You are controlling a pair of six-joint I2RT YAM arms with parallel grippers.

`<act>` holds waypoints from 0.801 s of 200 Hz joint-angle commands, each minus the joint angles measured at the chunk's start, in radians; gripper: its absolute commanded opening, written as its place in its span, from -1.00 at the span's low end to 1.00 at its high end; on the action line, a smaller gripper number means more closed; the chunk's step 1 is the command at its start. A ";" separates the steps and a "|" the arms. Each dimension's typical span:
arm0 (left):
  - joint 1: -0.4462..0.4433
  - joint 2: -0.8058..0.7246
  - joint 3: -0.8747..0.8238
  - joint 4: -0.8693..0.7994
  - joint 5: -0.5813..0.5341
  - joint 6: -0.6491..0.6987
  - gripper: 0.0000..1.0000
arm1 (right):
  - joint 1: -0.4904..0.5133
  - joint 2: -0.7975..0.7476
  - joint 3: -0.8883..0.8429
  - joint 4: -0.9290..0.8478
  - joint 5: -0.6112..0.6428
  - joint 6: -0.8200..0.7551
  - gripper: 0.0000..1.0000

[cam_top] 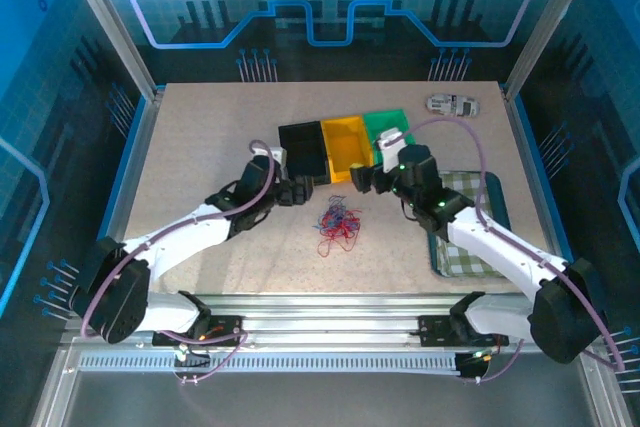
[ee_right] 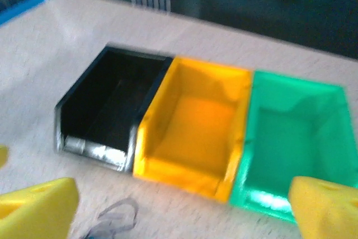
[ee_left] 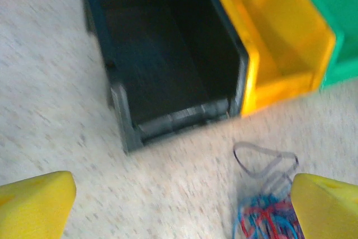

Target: Untangle the cables

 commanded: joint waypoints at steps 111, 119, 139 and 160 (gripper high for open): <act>-0.098 0.156 0.113 -0.185 0.271 0.124 0.99 | -0.007 0.050 -0.052 -0.291 -0.283 0.177 0.14; -0.098 0.165 0.123 -0.192 0.294 0.147 0.98 | -0.009 0.041 -0.075 -0.290 -0.288 0.187 0.14; -0.098 0.205 0.165 -0.242 0.321 0.194 0.88 | -0.028 0.062 -0.098 -0.313 -0.343 0.201 0.13; -0.098 0.241 0.186 -0.240 0.343 0.220 0.74 | -0.036 0.144 -0.080 -0.347 -0.465 0.178 0.10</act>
